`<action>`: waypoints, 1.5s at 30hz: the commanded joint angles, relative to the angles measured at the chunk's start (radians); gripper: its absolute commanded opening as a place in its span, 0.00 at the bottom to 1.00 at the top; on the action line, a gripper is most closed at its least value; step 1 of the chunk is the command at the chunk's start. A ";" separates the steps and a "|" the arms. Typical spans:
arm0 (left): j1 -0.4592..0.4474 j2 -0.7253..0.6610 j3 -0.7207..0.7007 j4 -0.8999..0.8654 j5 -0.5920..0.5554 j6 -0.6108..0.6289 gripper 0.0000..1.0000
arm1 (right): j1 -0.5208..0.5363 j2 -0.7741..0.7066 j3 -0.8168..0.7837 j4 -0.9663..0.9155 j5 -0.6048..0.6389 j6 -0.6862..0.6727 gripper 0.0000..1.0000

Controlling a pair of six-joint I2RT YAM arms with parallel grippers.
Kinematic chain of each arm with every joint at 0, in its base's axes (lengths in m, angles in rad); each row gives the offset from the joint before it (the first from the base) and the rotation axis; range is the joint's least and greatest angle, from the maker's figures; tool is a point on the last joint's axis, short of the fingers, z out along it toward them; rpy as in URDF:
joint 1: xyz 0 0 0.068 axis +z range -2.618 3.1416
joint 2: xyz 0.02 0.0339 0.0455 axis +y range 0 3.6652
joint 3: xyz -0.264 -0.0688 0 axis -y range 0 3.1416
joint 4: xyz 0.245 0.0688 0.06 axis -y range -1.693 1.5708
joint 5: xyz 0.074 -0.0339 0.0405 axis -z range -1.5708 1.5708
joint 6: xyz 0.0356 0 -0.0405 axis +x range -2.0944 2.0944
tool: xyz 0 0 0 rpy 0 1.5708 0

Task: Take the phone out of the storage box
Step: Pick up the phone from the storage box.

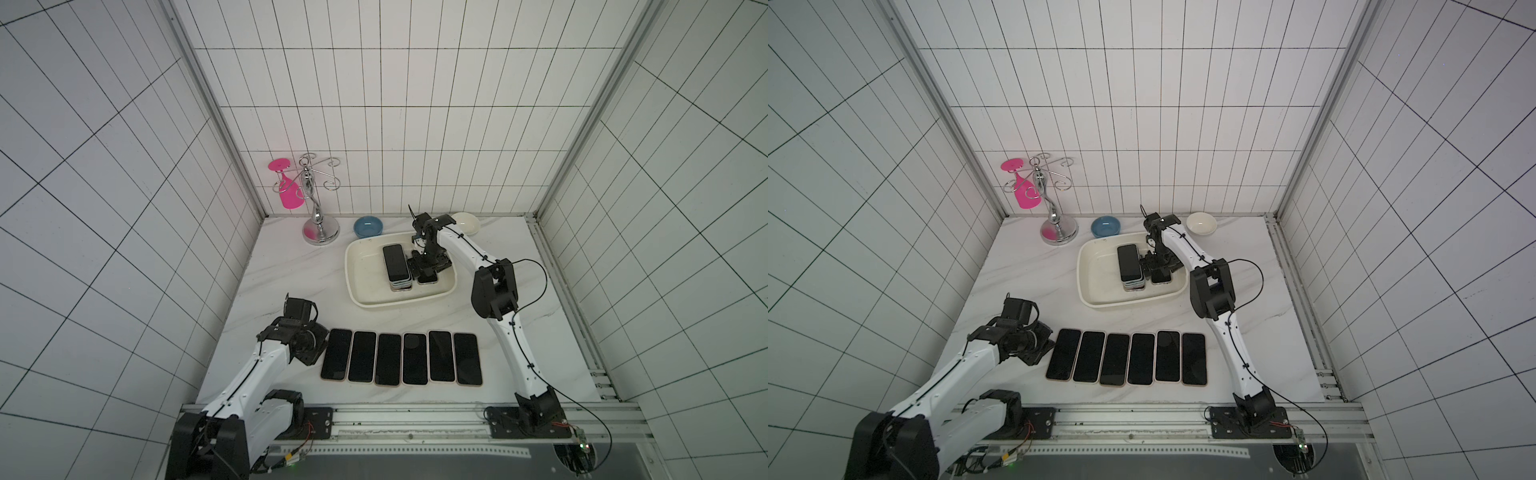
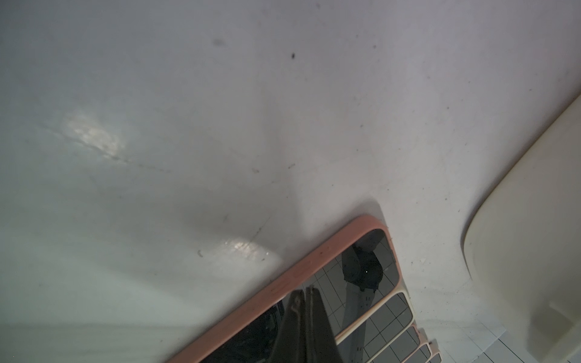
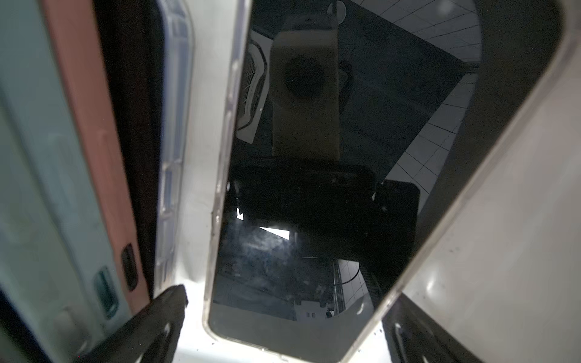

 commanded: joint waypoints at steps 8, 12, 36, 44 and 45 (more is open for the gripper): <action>0.022 -0.039 0.034 -0.055 -0.011 0.037 0.33 | -0.007 0.080 0.034 -0.049 0.062 -0.027 0.99; 0.024 -0.032 0.080 -0.079 -0.020 0.068 0.46 | -0.006 0.094 0.034 -0.053 0.070 -0.024 0.97; 0.035 -0.095 0.274 0.006 -0.034 0.181 0.49 | 0.012 -0.098 -0.159 0.110 0.066 0.041 0.63; 0.031 -0.035 0.341 0.260 0.082 0.155 0.50 | -0.002 -0.265 -0.215 0.138 0.042 0.047 0.61; 0.026 -0.011 0.357 0.303 0.115 0.148 0.50 | -0.006 -0.284 -0.220 0.140 0.025 0.048 0.61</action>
